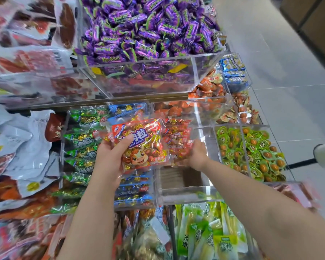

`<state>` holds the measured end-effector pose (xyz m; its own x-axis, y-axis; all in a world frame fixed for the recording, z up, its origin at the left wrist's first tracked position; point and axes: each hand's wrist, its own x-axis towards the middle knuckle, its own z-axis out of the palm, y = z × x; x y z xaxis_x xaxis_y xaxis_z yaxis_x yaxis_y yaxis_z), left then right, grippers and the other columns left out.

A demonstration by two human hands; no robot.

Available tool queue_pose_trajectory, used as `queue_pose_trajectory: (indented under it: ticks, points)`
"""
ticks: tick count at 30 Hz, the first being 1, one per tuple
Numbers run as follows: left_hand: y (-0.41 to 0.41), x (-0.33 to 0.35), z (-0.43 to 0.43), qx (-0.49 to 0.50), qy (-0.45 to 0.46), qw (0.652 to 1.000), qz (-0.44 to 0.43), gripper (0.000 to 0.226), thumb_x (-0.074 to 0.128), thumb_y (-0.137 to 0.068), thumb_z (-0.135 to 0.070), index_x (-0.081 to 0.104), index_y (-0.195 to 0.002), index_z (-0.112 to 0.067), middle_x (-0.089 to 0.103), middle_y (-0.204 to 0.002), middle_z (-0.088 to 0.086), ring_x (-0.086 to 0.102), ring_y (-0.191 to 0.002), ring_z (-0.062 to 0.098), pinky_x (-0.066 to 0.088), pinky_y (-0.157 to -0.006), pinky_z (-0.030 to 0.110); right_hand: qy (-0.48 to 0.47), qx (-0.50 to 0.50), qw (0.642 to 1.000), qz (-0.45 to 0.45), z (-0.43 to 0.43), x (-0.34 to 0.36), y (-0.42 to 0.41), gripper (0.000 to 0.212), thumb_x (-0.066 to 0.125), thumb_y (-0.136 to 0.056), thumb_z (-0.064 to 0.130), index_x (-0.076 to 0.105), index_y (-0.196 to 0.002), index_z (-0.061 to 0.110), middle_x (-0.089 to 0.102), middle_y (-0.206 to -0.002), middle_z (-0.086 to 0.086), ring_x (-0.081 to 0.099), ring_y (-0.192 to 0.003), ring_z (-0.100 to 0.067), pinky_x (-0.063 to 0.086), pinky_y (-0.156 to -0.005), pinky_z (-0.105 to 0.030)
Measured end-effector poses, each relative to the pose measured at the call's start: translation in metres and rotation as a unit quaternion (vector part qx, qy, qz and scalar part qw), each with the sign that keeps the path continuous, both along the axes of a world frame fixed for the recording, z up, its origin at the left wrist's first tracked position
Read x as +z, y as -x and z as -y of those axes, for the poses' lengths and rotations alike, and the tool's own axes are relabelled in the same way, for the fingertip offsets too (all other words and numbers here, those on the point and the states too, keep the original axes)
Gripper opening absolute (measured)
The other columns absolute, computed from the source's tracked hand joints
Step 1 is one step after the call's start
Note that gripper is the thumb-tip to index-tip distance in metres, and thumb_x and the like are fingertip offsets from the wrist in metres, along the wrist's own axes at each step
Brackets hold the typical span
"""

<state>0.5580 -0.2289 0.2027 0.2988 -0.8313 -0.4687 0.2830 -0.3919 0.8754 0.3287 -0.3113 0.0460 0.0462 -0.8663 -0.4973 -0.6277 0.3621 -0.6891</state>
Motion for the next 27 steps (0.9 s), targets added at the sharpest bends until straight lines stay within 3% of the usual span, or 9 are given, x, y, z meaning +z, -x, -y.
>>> queue_pose_trajectory:
  ticks: [2,5,8,10,14,17,22,25,27]
  points:
    - [0.000,0.004,-0.001,-0.008,0.008,1.000,-0.007,0.051,0.076,-0.056,-0.041,0.056,-0.099,-0.023,0.076,-0.089,0.001,0.074,-0.076,0.025,0.056,-0.052,0.037,-0.008,-0.011,1.000,-0.011,0.003,-0.002,-0.003,0.099,0.092,-0.048,0.026,0.040,-0.131,0.011,0.051,-0.126,-0.011,0.053,-0.111,-0.024,0.048,-0.094,-0.039]
    - [0.000,0.008,-0.003,-0.015,0.012,1.000,-0.008,0.046,0.075,-0.060,-0.034,0.057,-0.101,-0.022,0.076,-0.089,0.002,0.074,-0.078,0.025,0.056,-0.052,0.034,0.013,0.016,0.998,0.063,0.005,-0.002,-0.008,0.078,0.086,-0.058,0.008,0.047,-0.126,0.010,0.059,-0.118,-0.010,0.059,-0.093,-0.017,0.048,-0.076,-0.021]
    - [0.000,0.008,-0.004,-0.018,0.014,1.000,-0.009,0.047,0.075,-0.061,-0.032,0.058,-0.103,-0.021,0.076,-0.091,0.003,0.074,-0.079,0.026,0.057,-0.054,0.036,0.033,0.036,0.997,0.064,0.008,-0.003,-0.008,0.078,0.086,-0.057,0.008,0.048,-0.126,0.011,0.061,-0.114,-0.008,0.061,-0.103,-0.023,0.051,-0.084,-0.029]
    - [0.001,0.009,-0.005,-0.024,0.012,1.000,-0.009,0.053,0.076,-0.058,-0.035,0.058,-0.105,-0.020,0.076,-0.093,0.004,0.074,-0.080,0.026,0.057,-0.056,0.037,0.018,0.079,0.997,0.014,0.008,-0.007,-0.003,0.087,0.088,-0.056,0.017,0.044,-0.131,0.011,0.056,-0.122,-0.011,0.056,-0.112,-0.027,0.049,-0.093,-0.037]
    - [0.007,0.007,-0.005,-0.041,0.008,0.999,-0.008,0.054,0.076,-0.061,-0.031,0.059,-0.111,-0.017,0.075,-0.096,0.005,0.073,-0.084,0.026,0.059,-0.059,0.036,-0.091,0.084,0.990,-0.073,0.004,-0.011,0.013,0.135,0.091,-0.053,0.029,-0.002,-0.150,0.017,0.018,-0.149,-0.014,0.027,-0.136,-0.036,0.028,-0.112,-0.044]
    - [0.012,0.006,-0.004,-0.052,-0.001,0.998,-0.020,0.055,0.076,-0.060,-0.032,0.060,-0.111,-0.017,0.075,-0.097,0.007,0.073,-0.085,0.029,0.059,-0.061,0.039,-0.112,0.067,0.991,-0.022,0.001,-0.011,0.020,0.140,0.090,-0.056,0.018,-0.015,-0.148,0.020,0.026,-0.149,-0.017,0.035,-0.133,-0.035,0.031,-0.110,-0.048]
    - [0.019,0.005,-0.007,-0.060,0.004,0.998,-0.025,0.047,0.074,-0.064,-0.028,0.060,-0.108,-0.020,0.075,-0.098,0.007,0.073,-0.085,0.030,0.060,-0.060,0.042,-0.137,0.050,0.988,0.053,-0.011,-0.006,0.024,0.148,0.089,-0.054,0.002,-0.028,-0.143,0.024,0.023,-0.153,-0.013,0.032,-0.136,-0.033,0.029,-0.110,-0.051]
    - [0.019,0.004,-0.009,-0.063,-0.002,0.998,-0.023,0.047,0.075,-0.063,-0.029,0.061,-0.107,-0.020,0.075,-0.099,0.008,0.072,-0.087,0.030,0.060,-0.068,0.045,-0.149,0.052,0.986,0.059,-0.017,0.003,0.026,0.147,0.089,-0.055,0.006,-0.027,-0.144,0.023,0.032,-0.149,-0.014,0.036,-0.134,-0.032,0.030,-0.110,-0.050]
    - [0.018,0.003,-0.010,-0.061,-0.005,0.998,-0.019,0.048,0.076,-0.062,-0.029,0.061,-0.107,-0.020,0.075,-0.100,0.008,0.072,-0.088,0.029,0.059,-0.073,0.046,-0.154,0.060,0.986,0.006,-0.019,0.019,0.030,0.139,0.089,-0.058,0.020,-0.016,-0.148,0.020,0.036,-0.145,-0.015,0.039,-0.131,-0.033,0.035,-0.108,-0.047]
